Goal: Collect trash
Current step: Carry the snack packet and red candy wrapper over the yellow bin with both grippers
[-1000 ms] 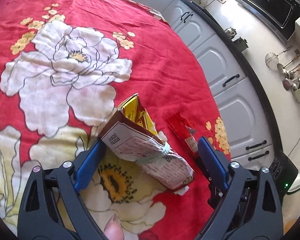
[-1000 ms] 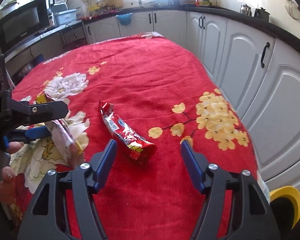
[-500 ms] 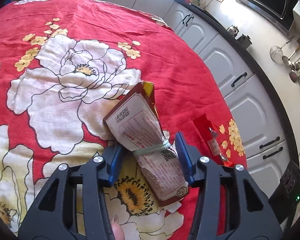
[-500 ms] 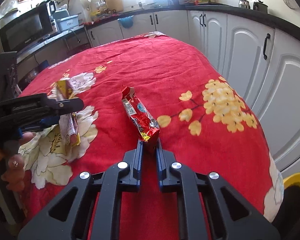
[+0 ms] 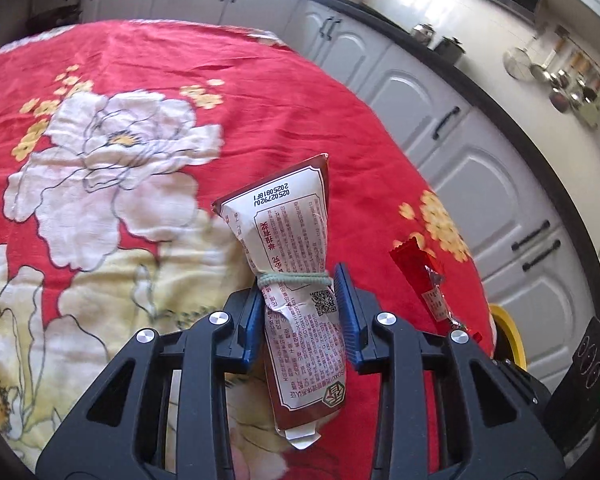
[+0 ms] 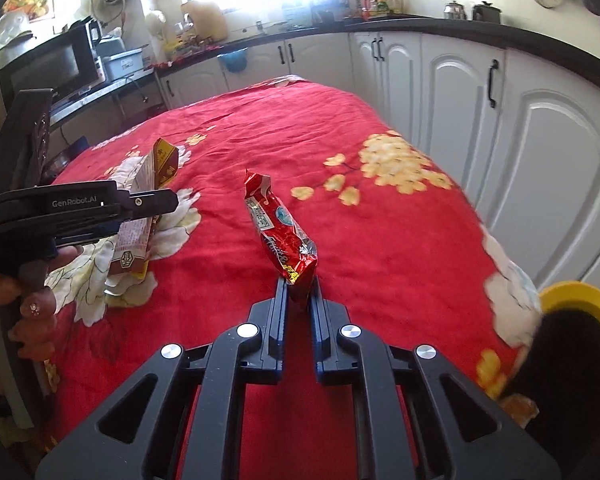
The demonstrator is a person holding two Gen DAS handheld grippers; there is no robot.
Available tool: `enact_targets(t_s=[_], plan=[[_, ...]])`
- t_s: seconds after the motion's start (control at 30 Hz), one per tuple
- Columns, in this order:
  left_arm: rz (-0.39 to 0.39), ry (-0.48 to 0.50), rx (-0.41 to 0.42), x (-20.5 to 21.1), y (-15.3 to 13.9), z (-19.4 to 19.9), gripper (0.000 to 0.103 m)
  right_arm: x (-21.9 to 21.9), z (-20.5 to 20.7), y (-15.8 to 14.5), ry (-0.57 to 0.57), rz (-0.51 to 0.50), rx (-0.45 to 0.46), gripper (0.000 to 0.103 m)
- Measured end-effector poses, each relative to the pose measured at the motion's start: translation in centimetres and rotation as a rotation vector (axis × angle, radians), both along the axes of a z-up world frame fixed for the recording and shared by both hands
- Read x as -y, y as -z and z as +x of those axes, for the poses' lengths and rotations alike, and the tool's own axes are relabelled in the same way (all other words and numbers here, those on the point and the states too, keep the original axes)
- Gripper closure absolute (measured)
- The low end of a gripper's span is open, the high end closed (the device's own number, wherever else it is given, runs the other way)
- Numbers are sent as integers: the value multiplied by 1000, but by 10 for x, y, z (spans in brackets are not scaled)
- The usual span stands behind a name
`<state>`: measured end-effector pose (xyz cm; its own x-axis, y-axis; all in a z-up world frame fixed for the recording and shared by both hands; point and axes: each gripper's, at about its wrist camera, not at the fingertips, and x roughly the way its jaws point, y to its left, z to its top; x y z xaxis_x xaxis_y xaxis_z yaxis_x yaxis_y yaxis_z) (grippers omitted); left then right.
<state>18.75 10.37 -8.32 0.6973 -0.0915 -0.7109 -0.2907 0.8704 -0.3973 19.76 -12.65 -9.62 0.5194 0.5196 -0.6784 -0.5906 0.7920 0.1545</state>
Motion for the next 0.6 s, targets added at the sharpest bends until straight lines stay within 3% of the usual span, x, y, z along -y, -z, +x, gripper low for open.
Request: enact_targets(t_s=[0.6], plan=[[113,223,110,101,-41,-6,78,90,-28,-36,156,53,82,93]])
